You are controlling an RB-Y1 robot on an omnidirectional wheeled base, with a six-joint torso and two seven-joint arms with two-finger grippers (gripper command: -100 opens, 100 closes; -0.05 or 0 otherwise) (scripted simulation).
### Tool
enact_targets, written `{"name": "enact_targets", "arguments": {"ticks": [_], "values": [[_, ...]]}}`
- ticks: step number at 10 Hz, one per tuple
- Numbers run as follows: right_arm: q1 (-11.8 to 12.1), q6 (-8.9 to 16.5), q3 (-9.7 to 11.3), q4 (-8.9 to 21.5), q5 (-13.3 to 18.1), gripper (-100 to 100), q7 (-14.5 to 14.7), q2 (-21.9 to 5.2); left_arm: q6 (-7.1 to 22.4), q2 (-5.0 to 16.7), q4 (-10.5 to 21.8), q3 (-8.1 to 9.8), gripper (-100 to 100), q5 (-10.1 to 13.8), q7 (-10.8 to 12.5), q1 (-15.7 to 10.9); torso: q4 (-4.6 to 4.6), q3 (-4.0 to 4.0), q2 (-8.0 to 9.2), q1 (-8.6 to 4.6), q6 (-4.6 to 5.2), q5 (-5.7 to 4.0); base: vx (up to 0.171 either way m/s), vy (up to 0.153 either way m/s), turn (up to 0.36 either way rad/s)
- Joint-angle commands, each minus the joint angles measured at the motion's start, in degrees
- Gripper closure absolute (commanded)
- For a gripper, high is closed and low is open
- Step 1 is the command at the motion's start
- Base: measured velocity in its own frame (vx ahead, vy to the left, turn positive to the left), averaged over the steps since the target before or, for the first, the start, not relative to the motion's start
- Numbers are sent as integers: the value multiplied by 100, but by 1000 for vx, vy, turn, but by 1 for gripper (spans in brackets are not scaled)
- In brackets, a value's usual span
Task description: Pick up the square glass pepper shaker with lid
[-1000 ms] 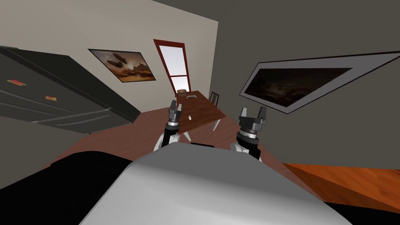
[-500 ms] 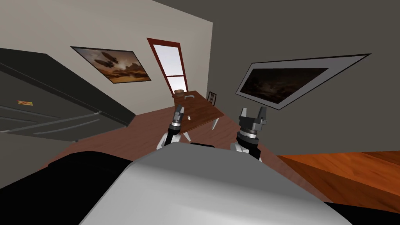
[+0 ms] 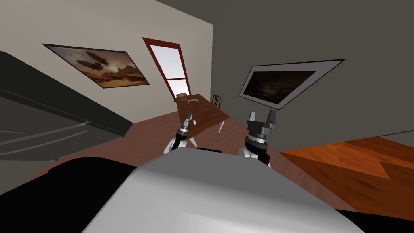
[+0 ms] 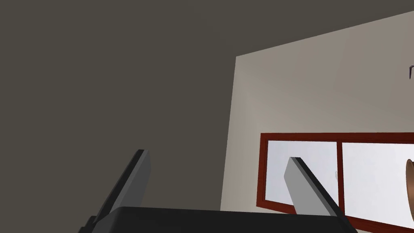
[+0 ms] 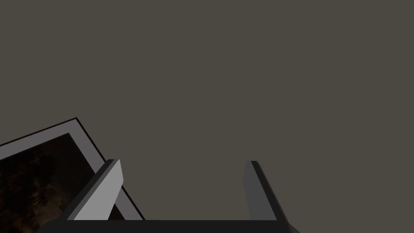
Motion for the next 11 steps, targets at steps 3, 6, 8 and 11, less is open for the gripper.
{"name": "enact_targets", "arguments": {"ticks": [3,6,8,11], "values": [[0,0,0,0,0,0,0,0,-98,172,569,12,-100,-65,-128,-100,0,-1,-1,-3,0,-1,-32,39,-127],[1,0,0,0,0,0,0,0,-212,391,1083,20,-100,-169,-311,-258,0,-1,-3,-3,-4,-1,-34,41,-177],[1,0,0,0,0,0,0,0,-270,501,1482,27,-100,-224,-404,-347,-1,-2,-5,-5,-4,-1,-30,40,-150],[1,0,0,0,0,0,0,0,-329,610,1965,38,-100,-280,-499,-440,-1,-3,-6,-3,-1,-1,-26,39,-156]]}}
